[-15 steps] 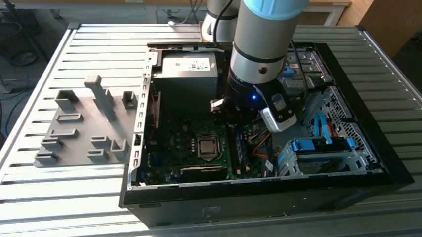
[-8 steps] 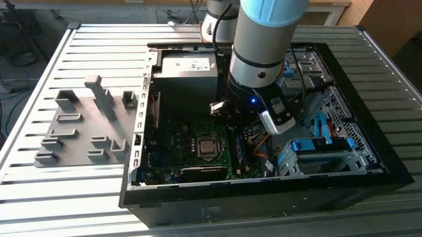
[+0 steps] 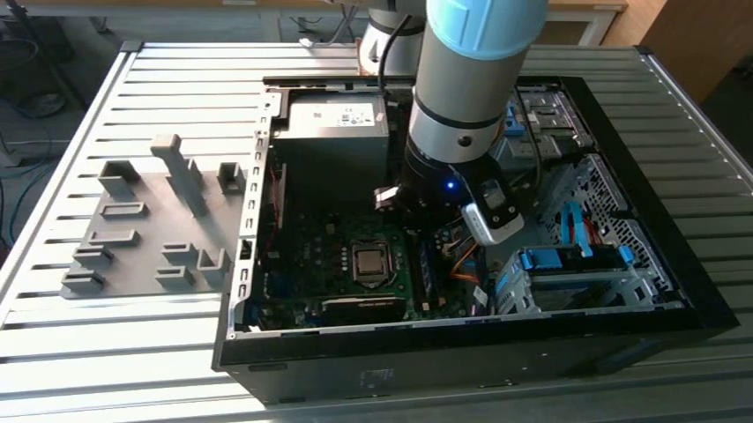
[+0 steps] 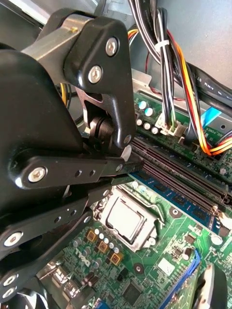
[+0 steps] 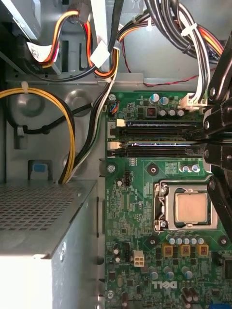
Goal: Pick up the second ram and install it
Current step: 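Insert the second ram into the second slot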
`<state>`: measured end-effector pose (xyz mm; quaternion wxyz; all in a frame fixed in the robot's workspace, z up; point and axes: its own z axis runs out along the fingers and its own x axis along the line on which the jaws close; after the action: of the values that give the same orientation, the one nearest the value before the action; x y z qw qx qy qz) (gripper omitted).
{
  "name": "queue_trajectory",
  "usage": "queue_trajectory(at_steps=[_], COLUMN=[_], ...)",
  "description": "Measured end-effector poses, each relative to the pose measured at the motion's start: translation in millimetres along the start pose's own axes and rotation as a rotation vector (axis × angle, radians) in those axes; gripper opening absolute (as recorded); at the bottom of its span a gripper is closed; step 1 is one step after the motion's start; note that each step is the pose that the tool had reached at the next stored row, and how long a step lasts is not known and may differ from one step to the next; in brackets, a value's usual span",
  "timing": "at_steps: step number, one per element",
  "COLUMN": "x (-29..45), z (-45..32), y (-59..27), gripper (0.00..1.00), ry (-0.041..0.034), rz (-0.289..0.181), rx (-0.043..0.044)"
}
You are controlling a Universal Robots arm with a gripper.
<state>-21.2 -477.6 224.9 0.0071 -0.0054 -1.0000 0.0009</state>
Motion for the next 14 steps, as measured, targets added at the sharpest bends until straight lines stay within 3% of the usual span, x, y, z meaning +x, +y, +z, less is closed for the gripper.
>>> queue_trajectory(at_steps=[14], x=[-0.1], z=[9.6], y=[0.0], gripper=[0.14], ry=[0.0042], rz=[0.0], rx=[-0.0014])
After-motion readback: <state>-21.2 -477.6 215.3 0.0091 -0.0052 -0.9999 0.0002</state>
